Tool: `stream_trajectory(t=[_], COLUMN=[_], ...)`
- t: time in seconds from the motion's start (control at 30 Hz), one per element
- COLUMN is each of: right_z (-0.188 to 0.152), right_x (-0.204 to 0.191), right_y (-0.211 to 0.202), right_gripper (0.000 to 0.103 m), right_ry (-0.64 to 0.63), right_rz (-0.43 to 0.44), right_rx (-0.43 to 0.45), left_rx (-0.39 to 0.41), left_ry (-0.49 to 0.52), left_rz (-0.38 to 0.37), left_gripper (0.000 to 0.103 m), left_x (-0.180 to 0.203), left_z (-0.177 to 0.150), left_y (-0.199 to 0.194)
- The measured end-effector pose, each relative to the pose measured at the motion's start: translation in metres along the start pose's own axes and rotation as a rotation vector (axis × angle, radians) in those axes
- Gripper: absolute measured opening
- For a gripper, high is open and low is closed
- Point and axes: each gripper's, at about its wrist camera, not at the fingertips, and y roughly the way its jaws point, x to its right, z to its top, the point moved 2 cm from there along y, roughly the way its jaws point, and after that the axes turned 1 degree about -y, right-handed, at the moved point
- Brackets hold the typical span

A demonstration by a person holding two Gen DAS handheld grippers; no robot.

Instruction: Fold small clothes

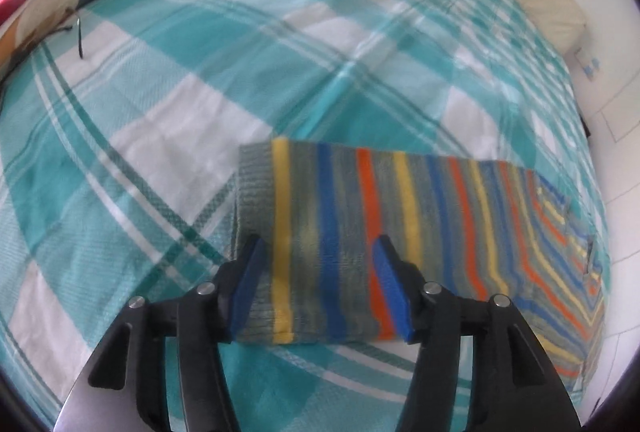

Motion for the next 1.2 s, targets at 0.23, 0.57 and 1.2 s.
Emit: stream_trajectory(t=[0.23, 0.57, 1.2], right_z=[0.004, 0.013, -0.012], right_x=[0.008, 0.043, 0.085], right_y=[-0.005, -0.023, 0.008], right_gripper=[0.061, 0.066, 0.087], right_ry=[0.017, 0.121, 0.247], right_rz=[-0.023, -0.126, -0.270], right_rx=[0.026, 0.111, 0.033], left_rx=[0.084, 0.171, 0.067], left_ry=[-0.007, 0.274, 0.366], left_rz=[0.035, -0.085, 0.138], left_gripper=[0.060, 0.091, 0.103], left_x=[-0.027, 0.033, 0.048], left_z=[-0.020, -0.104, -0.130], left_y=[-0.039, -0.092, -0.027])
